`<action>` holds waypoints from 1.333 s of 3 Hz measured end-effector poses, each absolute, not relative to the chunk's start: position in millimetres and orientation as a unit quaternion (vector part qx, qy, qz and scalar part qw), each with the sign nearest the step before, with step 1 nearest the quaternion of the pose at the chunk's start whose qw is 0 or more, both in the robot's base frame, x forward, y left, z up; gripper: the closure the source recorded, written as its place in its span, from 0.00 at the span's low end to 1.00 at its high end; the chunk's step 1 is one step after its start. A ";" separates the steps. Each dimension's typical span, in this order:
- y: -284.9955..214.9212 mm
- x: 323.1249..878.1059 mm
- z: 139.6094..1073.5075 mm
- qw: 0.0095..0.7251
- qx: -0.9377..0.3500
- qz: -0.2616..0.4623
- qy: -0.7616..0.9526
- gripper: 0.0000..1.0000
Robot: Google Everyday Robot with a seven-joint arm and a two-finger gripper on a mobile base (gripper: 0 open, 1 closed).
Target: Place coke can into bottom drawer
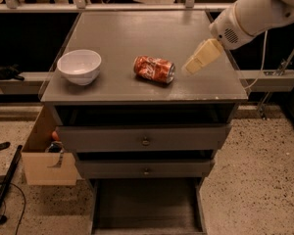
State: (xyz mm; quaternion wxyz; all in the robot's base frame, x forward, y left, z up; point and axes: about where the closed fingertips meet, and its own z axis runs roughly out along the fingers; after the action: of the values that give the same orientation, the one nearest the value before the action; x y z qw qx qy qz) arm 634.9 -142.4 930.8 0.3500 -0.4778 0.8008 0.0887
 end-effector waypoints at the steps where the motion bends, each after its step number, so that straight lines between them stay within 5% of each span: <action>1: -124.6 658.8 925.1 0.363 -0.468 0.090 0.800 0.00; 4: -66.3 688.9 906.7 0.364 -0.481 0.105 0.790 0.00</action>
Offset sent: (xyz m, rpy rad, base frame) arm 0.0600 0.0510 -0.0083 0.0488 -0.0439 -0.0221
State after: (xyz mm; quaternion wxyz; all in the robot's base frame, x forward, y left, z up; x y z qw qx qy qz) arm 688.9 -66.3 906.7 0.3644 -0.4814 0.7903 0.1048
